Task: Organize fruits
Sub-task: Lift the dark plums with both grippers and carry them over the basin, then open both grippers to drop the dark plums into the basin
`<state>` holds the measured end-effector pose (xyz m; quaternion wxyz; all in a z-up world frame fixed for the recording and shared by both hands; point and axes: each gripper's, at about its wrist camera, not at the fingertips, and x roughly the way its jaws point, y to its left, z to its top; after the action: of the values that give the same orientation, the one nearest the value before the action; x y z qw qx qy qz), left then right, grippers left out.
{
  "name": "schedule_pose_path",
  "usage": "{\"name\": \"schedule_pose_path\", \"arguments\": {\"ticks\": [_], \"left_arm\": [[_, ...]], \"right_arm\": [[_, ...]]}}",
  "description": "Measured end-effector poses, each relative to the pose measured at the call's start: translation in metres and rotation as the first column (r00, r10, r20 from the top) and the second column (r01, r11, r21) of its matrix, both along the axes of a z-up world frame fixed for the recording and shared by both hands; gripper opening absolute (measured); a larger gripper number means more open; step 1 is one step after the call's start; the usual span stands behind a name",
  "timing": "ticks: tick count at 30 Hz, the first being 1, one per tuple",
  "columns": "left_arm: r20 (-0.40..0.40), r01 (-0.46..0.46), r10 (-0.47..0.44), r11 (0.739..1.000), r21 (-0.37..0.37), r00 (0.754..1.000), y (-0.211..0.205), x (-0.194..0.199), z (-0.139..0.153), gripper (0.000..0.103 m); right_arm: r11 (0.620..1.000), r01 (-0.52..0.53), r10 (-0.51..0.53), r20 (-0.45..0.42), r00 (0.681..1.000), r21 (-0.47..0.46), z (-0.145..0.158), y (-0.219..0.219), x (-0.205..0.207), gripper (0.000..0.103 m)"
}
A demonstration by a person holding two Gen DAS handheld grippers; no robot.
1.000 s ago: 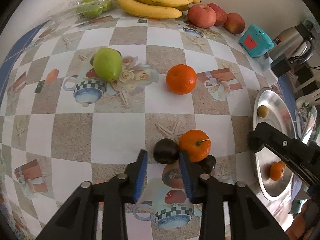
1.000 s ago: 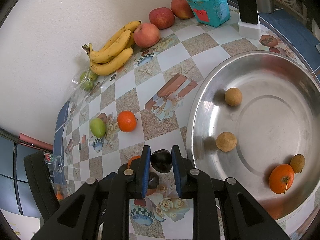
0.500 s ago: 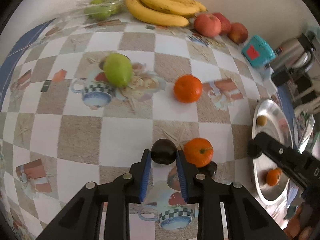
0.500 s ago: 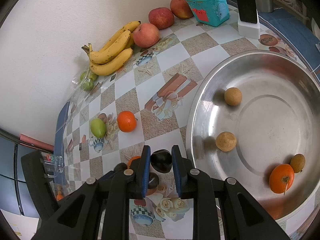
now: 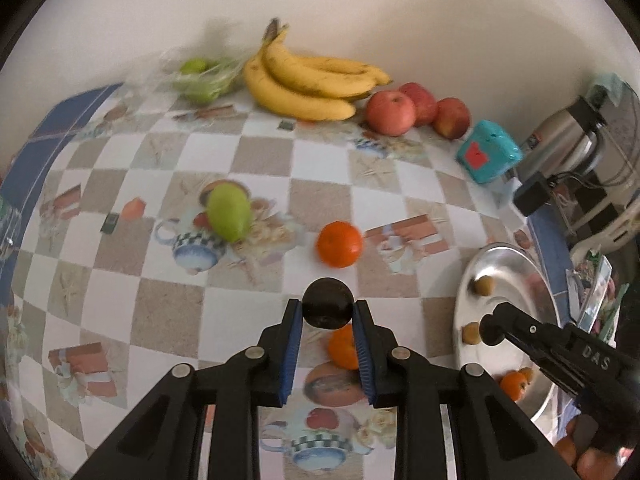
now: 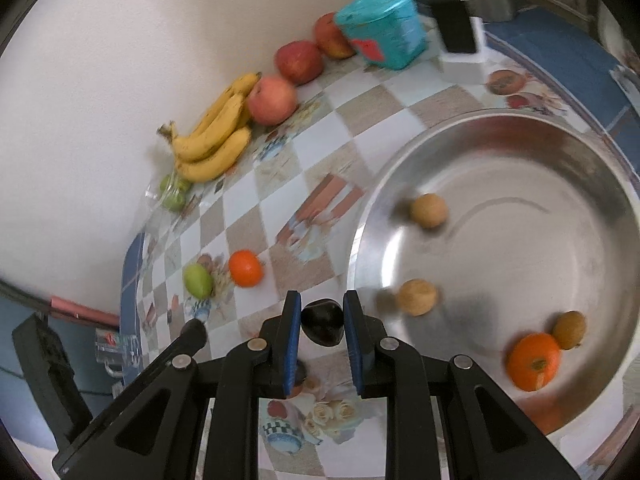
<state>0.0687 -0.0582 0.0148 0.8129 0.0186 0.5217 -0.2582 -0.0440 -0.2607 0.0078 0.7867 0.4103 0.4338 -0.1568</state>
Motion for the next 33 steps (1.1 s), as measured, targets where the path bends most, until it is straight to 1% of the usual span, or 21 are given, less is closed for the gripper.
{"name": "schedule_pose_path", "arguments": {"ticks": [6,8,13,18,22,25,33], "left_arm": [[0.036,0.099,-0.098,0.995,-0.016,0.995,-0.029,-0.021,0.008,0.027],[0.050,0.142,-0.141,0.990,-0.016,0.989,-0.042,-0.030,0.010,0.027],[0.071,0.251,-0.250,0.968,-0.003,0.966,-0.075,-0.057,0.009,0.027],[0.081,0.334,-0.337,0.941,0.049,0.938,-0.102,-0.078,-0.001,0.027],[0.075,0.366,-0.373,0.926,0.088,0.925,-0.113,-0.086,-0.013,0.027],[0.068,0.378,-0.385,0.920,0.103,0.920,-0.118,-0.089,-0.018,0.028],[0.069,0.396,-0.404,0.912,0.109,0.912,-0.122,-0.093,-0.020,0.028]], "right_arm": [[0.992,0.121,-0.122,-0.027,0.992,-0.034,0.001,-0.035,-0.026,0.022],[0.986,0.160,-0.161,-0.033,0.986,-0.046,0.001,-0.047,-0.037,0.022],[0.973,0.217,-0.222,-0.051,0.974,-0.076,0.001,-0.066,-0.055,0.022],[0.970,0.223,-0.229,-0.063,0.971,-0.091,0.001,-0.071,-0.061,0.023],[0.973,0.219,-0.225,-0.080,0.971,-0.077,-0.006,-0.071,-0.059,0.023],[0.975,0.211,-0.217,-0.094,0.972,-0.070,-0.012,-0.071,-0.058,0.023],[0.976,0.207,-0.213,-0.121,0.970,-0.063,-0.019,-0.070,-0.055,0.023]]}}
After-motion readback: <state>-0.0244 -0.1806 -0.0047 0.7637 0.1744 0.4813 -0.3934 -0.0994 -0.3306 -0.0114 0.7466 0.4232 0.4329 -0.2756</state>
